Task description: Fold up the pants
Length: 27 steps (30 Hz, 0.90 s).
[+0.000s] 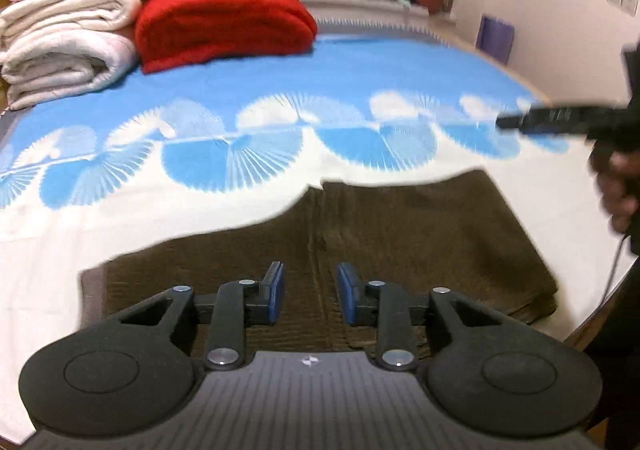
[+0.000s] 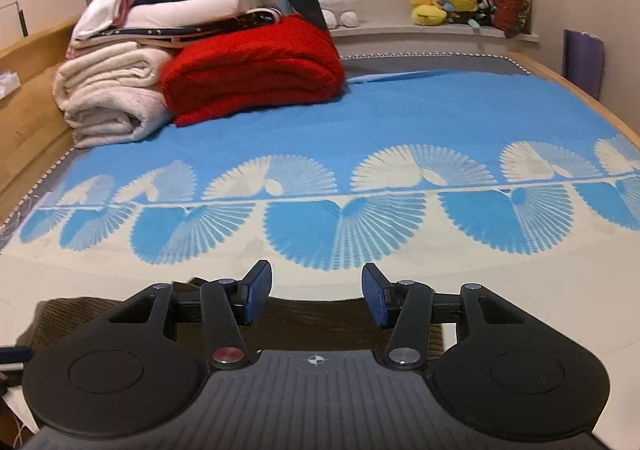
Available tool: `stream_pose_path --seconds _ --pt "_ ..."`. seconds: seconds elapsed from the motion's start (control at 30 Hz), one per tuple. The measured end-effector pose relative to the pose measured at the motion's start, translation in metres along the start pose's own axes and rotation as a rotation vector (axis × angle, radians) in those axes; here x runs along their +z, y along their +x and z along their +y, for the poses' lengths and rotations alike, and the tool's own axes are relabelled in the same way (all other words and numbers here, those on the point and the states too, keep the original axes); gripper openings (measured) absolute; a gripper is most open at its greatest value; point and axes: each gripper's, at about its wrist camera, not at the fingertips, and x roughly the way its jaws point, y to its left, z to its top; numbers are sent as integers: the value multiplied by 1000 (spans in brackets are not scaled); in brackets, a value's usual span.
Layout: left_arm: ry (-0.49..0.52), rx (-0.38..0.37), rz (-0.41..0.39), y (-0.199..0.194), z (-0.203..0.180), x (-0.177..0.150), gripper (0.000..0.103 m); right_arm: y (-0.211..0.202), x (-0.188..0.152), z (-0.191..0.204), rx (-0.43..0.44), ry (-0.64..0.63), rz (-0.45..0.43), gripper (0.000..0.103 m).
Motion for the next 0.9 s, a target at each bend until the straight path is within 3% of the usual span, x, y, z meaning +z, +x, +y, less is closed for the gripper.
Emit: stream_pose_path --seconds 0.17,0.3,0.4,0.47,0.53,0.57,0.77,0.9 --pt "-161 24 -18 -25 64 -9 32 2 2 13 37 0 2 52" --pt "-370 24 54 -6 115 -39 35 3 1 20 41 -27 5 52" --pt "-494 14 123 17 142 -66 45 3 -1 20 41 -42 8 52" --pt "-540 35 175 30 155 -74 47 3 -2 16 30 -52 9 52" --pt "-553 59 183 32 167 -80 70 3 -3 9 14 -40 15 52" --pt "-557 82 210 38 173 -84 73 5 -3 5 9 -28 21 52" --pt "-708 42 286 60 205 -107 75 13 -9 -4 -27 -25 52 52" --pt "-757 33 314 75 212 -114 75 18 -14 -4 -48 -52 65 52"
